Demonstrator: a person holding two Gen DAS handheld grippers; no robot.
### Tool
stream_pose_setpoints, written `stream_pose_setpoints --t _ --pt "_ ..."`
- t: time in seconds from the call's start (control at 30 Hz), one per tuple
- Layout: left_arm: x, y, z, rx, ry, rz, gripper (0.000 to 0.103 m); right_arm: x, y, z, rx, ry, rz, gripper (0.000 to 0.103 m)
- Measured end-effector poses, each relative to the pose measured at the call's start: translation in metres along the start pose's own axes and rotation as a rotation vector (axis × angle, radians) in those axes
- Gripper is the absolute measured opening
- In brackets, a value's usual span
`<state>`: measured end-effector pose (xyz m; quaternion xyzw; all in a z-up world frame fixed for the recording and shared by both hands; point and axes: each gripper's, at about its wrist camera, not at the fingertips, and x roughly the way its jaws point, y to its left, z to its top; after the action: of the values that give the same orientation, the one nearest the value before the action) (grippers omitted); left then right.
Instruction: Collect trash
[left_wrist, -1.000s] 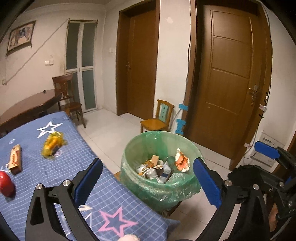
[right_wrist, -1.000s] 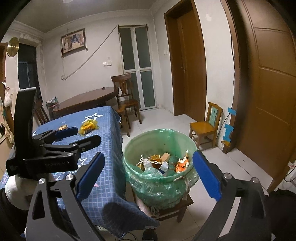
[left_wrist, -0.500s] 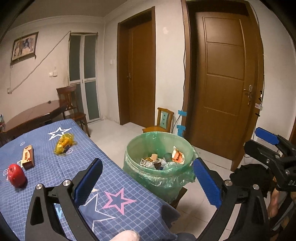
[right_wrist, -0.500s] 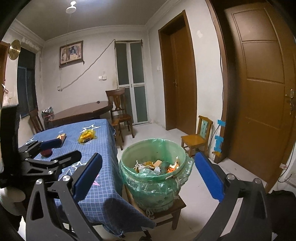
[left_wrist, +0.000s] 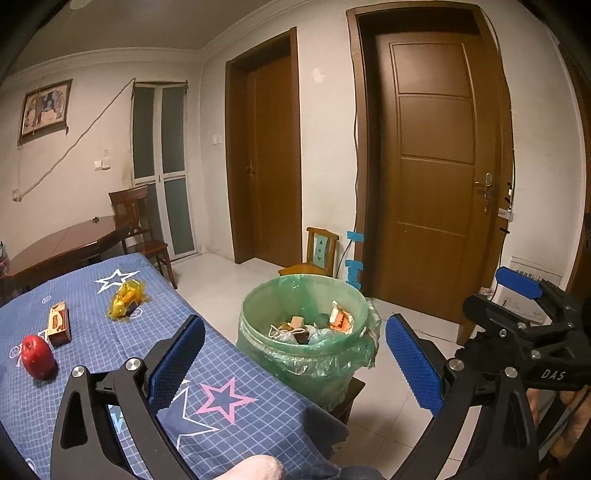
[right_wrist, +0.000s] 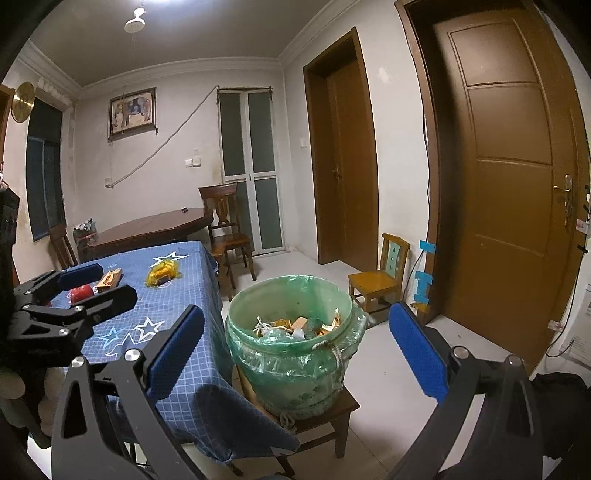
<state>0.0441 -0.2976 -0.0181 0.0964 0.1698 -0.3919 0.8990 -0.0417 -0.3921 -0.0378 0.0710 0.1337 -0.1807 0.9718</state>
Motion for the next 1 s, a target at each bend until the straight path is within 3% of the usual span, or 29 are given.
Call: stream_pose_setpoints --t 1.0 --pt "0.013 0.008 0.001 -0.016 0.024 0.0 0.098 0.001 0.0 -0.001 0.0 -0.001 -0.001 0.097"
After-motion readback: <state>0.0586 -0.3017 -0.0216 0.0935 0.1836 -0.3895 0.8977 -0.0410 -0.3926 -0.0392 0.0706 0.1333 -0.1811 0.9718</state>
